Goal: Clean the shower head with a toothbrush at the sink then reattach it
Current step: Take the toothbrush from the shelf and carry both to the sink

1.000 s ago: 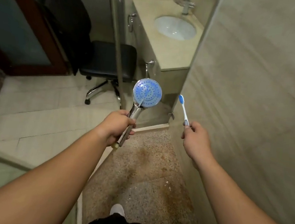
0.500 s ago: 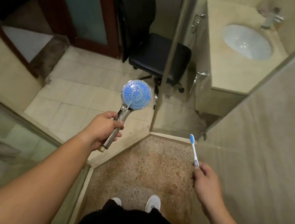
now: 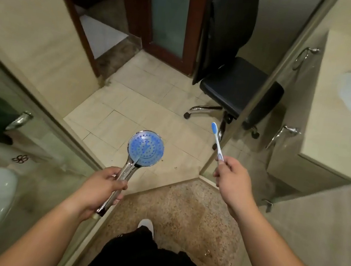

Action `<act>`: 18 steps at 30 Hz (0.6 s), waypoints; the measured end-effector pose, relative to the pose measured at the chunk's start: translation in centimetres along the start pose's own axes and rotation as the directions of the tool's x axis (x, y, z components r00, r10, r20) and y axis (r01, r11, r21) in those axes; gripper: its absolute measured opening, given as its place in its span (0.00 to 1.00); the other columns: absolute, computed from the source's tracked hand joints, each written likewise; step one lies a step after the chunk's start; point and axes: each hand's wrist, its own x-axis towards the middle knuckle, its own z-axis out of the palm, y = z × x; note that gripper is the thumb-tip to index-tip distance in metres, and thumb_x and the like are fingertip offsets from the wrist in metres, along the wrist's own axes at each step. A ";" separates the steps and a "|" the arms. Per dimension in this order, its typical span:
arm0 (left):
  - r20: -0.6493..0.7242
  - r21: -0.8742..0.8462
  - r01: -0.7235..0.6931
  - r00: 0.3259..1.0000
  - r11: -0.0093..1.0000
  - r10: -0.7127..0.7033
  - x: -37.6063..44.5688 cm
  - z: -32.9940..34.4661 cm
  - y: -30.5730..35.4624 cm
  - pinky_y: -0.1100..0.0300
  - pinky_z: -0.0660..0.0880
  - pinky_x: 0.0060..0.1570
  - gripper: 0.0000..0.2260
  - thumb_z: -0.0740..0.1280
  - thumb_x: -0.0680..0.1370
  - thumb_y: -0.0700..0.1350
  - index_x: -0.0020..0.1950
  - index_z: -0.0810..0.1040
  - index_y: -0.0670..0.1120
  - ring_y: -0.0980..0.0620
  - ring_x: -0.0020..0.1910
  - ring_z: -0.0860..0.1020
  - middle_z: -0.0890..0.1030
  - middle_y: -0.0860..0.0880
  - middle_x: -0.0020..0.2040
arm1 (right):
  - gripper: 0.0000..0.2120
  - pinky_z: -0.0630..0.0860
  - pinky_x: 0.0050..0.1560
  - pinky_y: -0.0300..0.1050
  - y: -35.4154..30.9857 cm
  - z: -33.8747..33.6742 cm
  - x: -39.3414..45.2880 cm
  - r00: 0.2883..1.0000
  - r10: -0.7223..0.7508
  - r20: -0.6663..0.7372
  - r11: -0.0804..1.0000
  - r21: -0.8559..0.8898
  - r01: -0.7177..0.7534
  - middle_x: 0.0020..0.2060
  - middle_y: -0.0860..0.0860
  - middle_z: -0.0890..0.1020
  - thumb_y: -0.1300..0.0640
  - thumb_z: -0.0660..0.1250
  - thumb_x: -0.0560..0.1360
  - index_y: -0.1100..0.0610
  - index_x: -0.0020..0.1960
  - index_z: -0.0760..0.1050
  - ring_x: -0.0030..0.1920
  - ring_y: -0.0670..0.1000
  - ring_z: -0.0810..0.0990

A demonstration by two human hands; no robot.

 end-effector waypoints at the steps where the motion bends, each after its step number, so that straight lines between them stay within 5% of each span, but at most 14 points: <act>1: -0.003 -0.008 -0.008 1.000 1.000 0.008 0.7 -0.1 0.8 0.61 0.75 0.28 0.08 0.66 0.81 0.35 0.58 0.79 0.43 0.47 0.34 0.80 0.82 0.39 0.47 | 0.09 0.67 0.33 0.48 -0.7 0.3 0.7 1.000 0.000 0.011 1.000 0.020 0.000 0.35 0.51 0.78 0.53 0.58 0.81 0.50 0.47 0.76 0.32 0.51 0.71; 7: 0.026 0.033 -0.066 0.998 0.997 0.065 5.5 -1.0 8.0 0.54 0.75 0.38 0.07 0.68 0.80 0.36 0.55 0.80 0.46 0.44 0.37 0.80 0.82 0.41 0.45 | 0.09 0.69 0.34 0.48 -2.7 1.7 3.9 0.997 0.069 -0.027 0.996 0.066 -0.067 0.37 0.52 0.78 0.53 0.58 0.82 0.48 0.48 0.76 0.34 0.50 0.71; 18: 0.166 0.100 -0.234 0.962 0.967 0.216 18.3 4.5 25.1 0.57 0.75 0.36 0.06 0.66 0.81 0.37 0.55 0.79 0.44 0.46 0.37 0.79 0.81 0.43 0.46 | 0.09 0.69 0.36 0.51 -0.3 2.2 10.6 0.973 0.204 -0.105 0.975 0.115 -0.192 0.35 0.52 0.78 0.54 0.59 0.81 0.50 0.46 0.77 0.32 0.50 0.72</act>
